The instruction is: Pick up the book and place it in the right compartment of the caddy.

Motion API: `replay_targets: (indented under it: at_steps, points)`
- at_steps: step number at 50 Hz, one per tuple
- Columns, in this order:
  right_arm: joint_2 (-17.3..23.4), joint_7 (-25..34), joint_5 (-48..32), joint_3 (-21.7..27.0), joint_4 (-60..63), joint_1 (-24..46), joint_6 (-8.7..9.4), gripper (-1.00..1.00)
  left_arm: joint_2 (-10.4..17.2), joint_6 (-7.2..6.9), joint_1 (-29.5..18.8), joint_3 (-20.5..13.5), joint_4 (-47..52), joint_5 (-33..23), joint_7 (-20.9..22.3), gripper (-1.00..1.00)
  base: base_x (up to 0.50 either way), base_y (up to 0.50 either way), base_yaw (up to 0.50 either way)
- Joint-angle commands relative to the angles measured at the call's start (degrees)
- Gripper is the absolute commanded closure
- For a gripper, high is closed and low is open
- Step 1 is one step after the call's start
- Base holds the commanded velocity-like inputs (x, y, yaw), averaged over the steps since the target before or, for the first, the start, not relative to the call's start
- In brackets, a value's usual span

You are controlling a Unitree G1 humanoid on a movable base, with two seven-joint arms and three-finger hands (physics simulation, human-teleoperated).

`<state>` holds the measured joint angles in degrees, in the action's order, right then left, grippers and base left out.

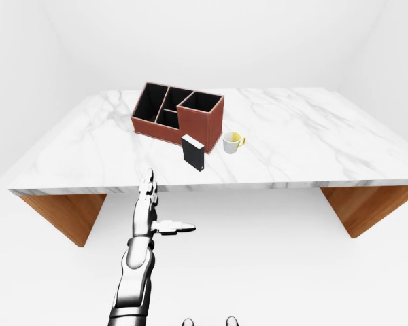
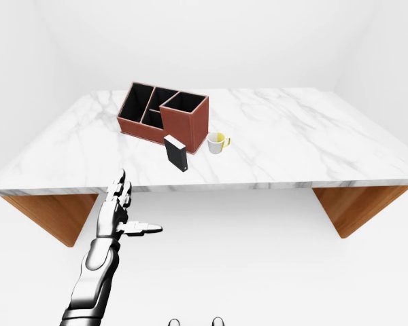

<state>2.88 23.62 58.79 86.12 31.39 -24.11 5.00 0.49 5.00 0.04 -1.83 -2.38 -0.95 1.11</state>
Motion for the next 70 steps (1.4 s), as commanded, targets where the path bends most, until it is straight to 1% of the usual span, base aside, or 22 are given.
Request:
replay_targets:
  at_steps: [1, 4, 9, 12, 17, 36, 39, 43, 49, 53, 70]
  points:
    - [0.10, 2.63, -1.18, 0.64, -1.08, -0.22, 0.00, -1.00, 0.49, 0.00, -0.30, -0.03, -1.33, 1.76, 1.32, -1.00, 0.00, 0.00, 0.00]
    - [-0.02, 2.92, -2.11, 0.74, -0.66, -0.25, 0.00, -1.00, 0.51, 0.00, -0.39, 0.01, -1.70, 1.64, 1.35, -1.00, 0.00, 0.00, 0.00]
    - [0.68, 3.21, -1.22, 2.05, -2.21, -0.56, 0.00, -1.00, 0.51, 0.00, -0.39, 0.06, -1.88, 1.63, 1.49, -1.00, 0.00, 0.00, 0.00]
    - [0.57, 3.69, -2.36, 1.91, -2.25, -0.49, 0.00, -1.00, 0.50, 0.00, -0.38, 0.08, -1.93, 1.55, 1.49, -1.00, 0.00, 0.00, 0.00]
    - [0.77, 2.95, -2.18, 2.06, -1.94, -0.43, 0.00, -1.00, 0.50, 0.00, -0.54, 0.03, -2.22, 1.57, 1.47, -1.00, 0.00, 0.00, 0.00]
    - [0.71, 3.00, -2.41, 1.92, -1.96, -0.24, 0.00, -1.00, 0.47, 0.00, -0.44, 0.15, -2.03, 1.55, 1.60, -1.00, 0.00, 0.00, 0.00]
    - [1.09, 1.53, -5.70, 1.38, -2.89, 0.44, 0.00, -1.00, 0.46, 0.00, -0.58, 0.22, -2.40, 1.45, 1.60, -1.00, 0.00, 0.00, 0.00]
    - [1.05, 1.60, -4.23, 1.47, -2.69, 0.20, 0.00, -1.00, 0.57, 0.00, -1.19, 0.02, -3.84, 1.55, 1.71, -1.00, 0.00, 0.00, 0.00]
    - [0.39, 3.06, -2.42, 1.75, -1.95, -0.31, 0.00, -1.00, 0.49, 0.00, -0.60, 0.22, -2.42, 1.49, 1.73, -1.00, 0.00, 0.00, 0.00]
    - [0.56, 2.48, -1.35, 1.95, -1.91, -0.50, 0.00, -1.00, 0.52, 0.00, -0.82, 0.11, -2.84, 1.56, 1.73, -1.00, 0.00, 0.00, 0.00]
    - [0.24, 3.25, -1.05, 2.00, -1.88, -0.65, 0.00, -1.00, 0.52, 0.00, -0.93, 0.11, -3.34, 1.46, 1.67, -1.00, 0.00, 0.00, 0.00]
